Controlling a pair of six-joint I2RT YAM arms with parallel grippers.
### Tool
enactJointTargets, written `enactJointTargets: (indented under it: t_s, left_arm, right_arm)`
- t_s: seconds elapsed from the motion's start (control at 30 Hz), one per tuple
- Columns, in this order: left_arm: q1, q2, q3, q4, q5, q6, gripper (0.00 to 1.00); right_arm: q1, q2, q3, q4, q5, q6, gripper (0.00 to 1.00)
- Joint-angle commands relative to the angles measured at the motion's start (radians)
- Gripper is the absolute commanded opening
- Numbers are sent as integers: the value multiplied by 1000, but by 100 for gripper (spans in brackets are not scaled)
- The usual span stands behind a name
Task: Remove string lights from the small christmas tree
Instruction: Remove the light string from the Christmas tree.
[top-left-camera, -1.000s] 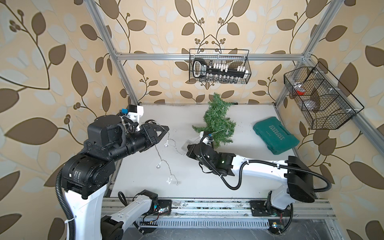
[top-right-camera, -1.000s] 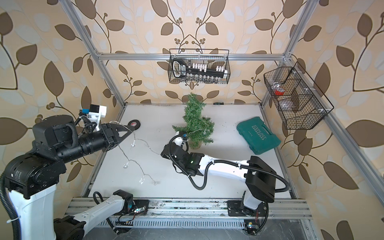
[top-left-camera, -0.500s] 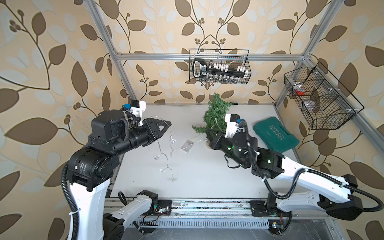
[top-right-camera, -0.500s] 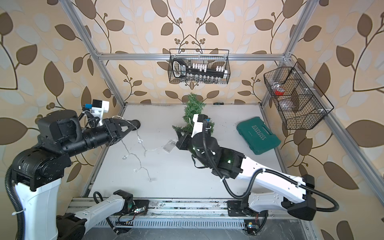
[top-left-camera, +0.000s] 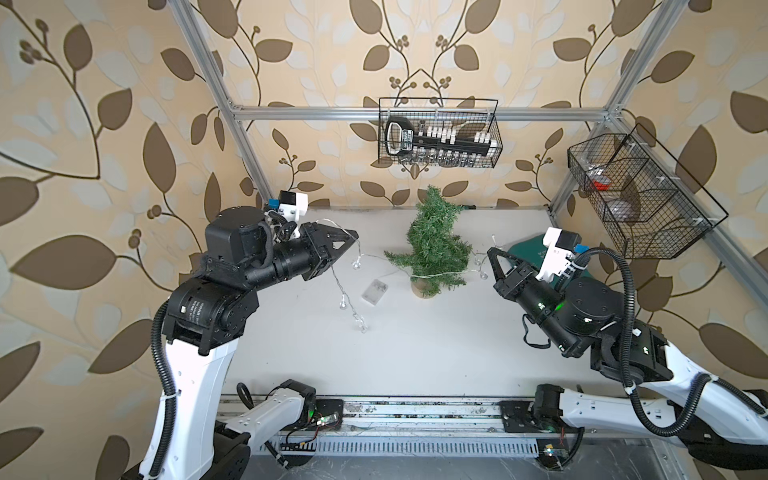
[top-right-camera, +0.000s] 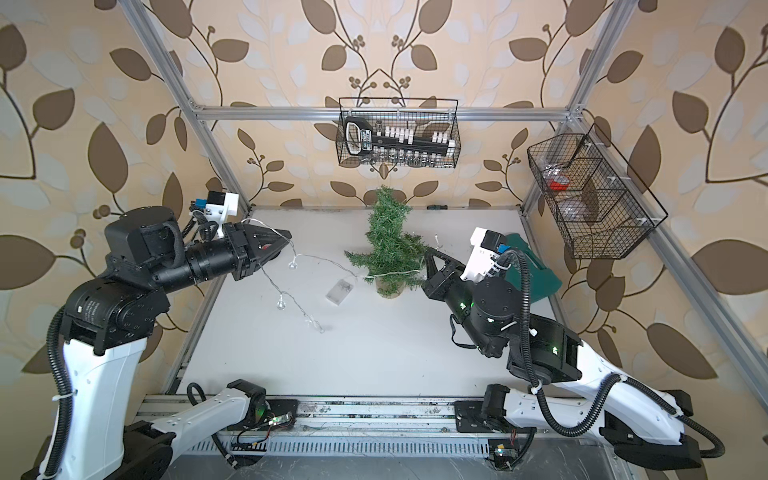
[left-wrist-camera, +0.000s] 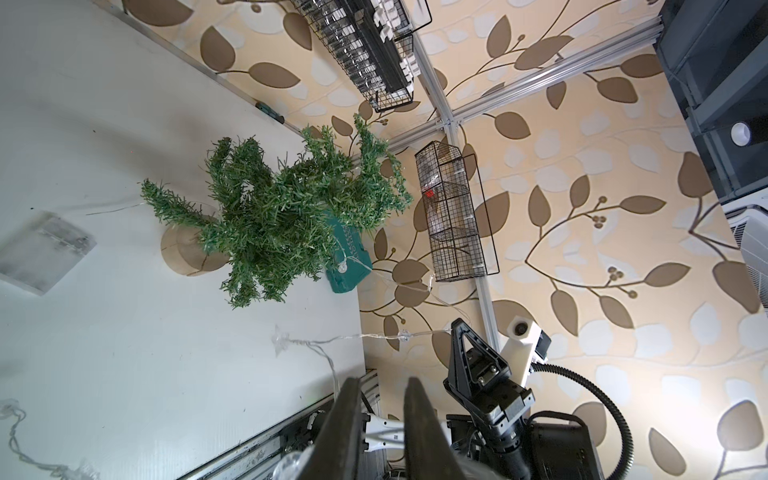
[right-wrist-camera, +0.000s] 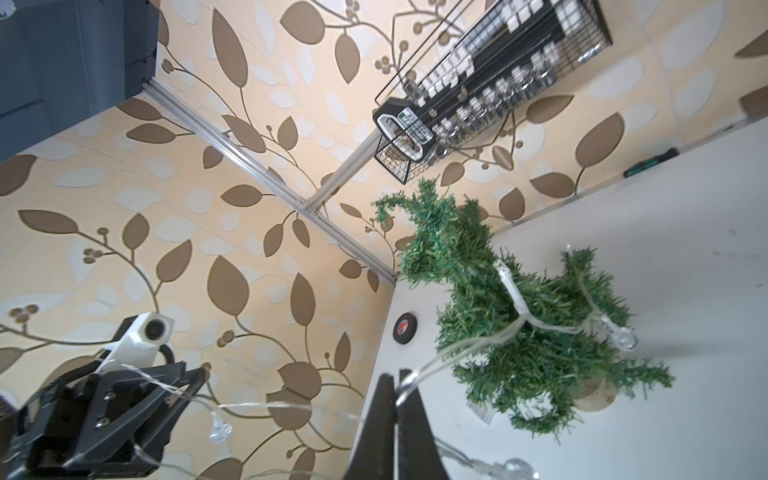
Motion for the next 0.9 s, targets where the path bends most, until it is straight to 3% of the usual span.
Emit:
enactJointTargets:
  t_s: [0.0,0.3,0.4,0.6,0.87]
  left_arm:
    - [-4,23,51,76,38,-13,0]
    - [-4,84,127,65,32,25,0]
    - [-4,107,161,67,22,42,0]
    - [-4,195,287,69,16,97,0]
    - [-1,301,459,78,25,126,0]
  right_arm:
    - [-42,29,60,38,45,-146,0]
    - [-475,207,278,16,-404,-139,0]
    - [-573,265,333,32,-522,-124,0]
    - [-616,392,462,107,-667,-132,0]
    - [-620,524,623,130,-749,-159,0]
